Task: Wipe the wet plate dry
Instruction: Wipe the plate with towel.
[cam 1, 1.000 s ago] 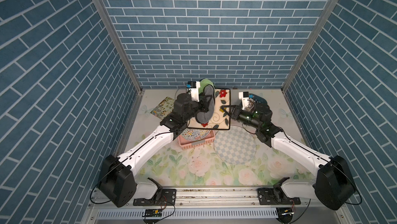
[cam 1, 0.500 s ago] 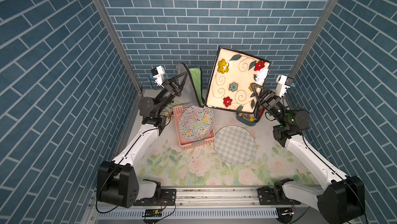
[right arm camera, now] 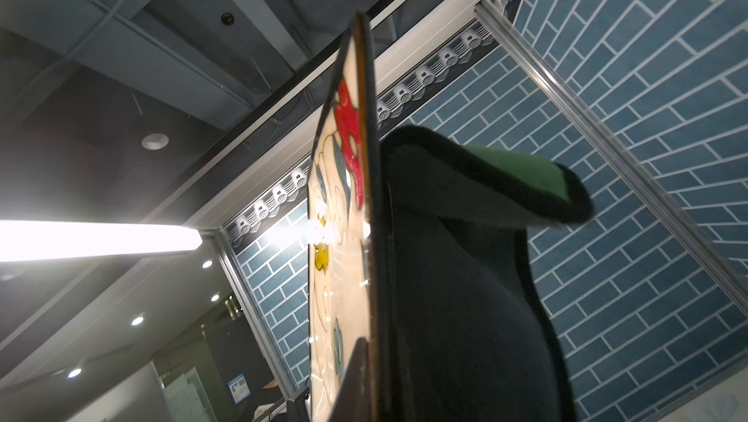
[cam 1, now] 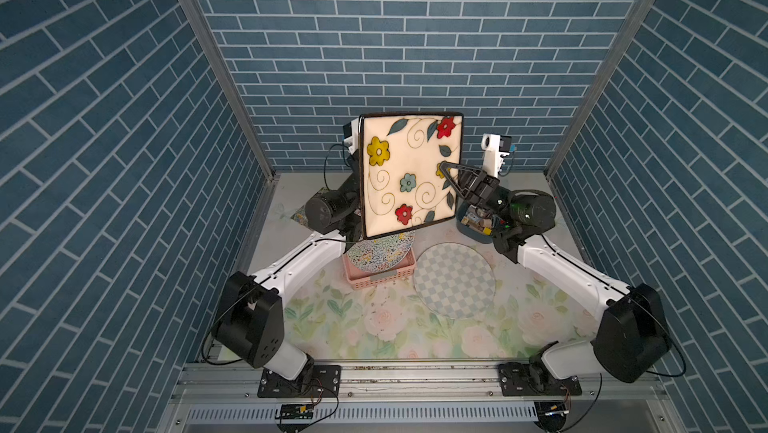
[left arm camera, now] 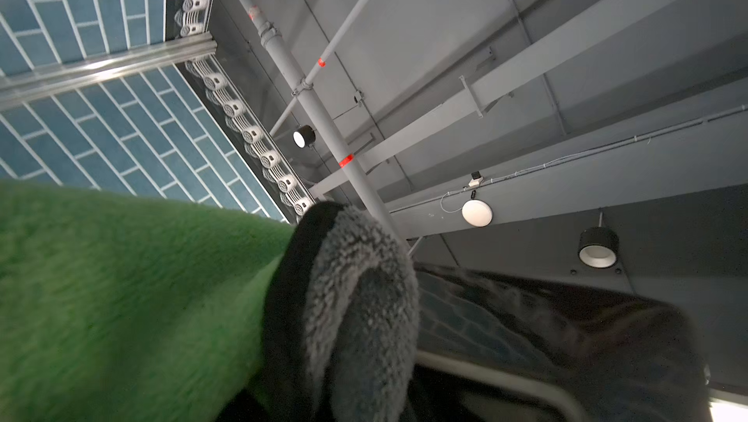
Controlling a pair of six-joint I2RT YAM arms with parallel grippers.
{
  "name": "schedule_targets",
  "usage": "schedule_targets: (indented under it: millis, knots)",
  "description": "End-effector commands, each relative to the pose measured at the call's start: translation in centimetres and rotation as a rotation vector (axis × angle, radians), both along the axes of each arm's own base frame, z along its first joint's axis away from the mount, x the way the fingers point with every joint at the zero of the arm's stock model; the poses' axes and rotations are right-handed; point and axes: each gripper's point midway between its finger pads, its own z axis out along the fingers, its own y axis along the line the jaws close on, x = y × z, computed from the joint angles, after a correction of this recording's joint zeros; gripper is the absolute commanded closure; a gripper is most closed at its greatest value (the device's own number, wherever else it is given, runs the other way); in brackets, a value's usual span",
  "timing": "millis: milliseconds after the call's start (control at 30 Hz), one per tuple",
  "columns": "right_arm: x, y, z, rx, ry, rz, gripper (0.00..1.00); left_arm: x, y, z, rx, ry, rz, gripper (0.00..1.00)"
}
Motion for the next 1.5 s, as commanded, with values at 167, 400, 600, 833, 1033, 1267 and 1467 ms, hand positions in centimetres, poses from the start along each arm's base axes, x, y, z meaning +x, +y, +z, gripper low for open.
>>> schedule_targets:
  millis: [167, 400, 600, 833, 1033, 1267, 1467]
  knots:
    - [4.6, -8.5, 7.8, 0.218, -0.055, -0.271, 1.00, -5.3, 0.9, 1.3, -0.033, -0.147, -0.030, 1.00]
    - [0.5, -6.0, 1.4, 0.164, -0.013, -0.159, 1.00, -4.8, 4.8, 5.5, -0.117, -0.219, 0.075, 1.00]
    - [-0.2, -1.8, 3.1, 0.166, -0.080, -0.063, 1.00, -3.7, 1.6, 3.7, -0.101, -0.176, 0.017, 1.00]
    - [4.9, -6.6, 4.1, 0.205, -0.011, -0.203, 1.00, -4.6, 1.8, 3.7, -0.123, -0.210, -0.012, 1.00]
    - [0.8, -4.4, -1.8, 0.110, 0.039, -0.171, 1.00, -3.6, 4.0, 5.3, -0.146, -0.229, 0.032, 1.00]
    - [1.2, -0.9, -0.2, 0.151, 0.016, -0.093, 1.00, -4.2, 0.2, 3.4, -0.125, -0.194, -0.045, 1.00]
    - [6.5, -5.5, 4.2, 0.281, 0.002, -0.189, 1.00, -5.8, -1.7, -1.3, -0.016, -0.126, 0.000, 1.00]
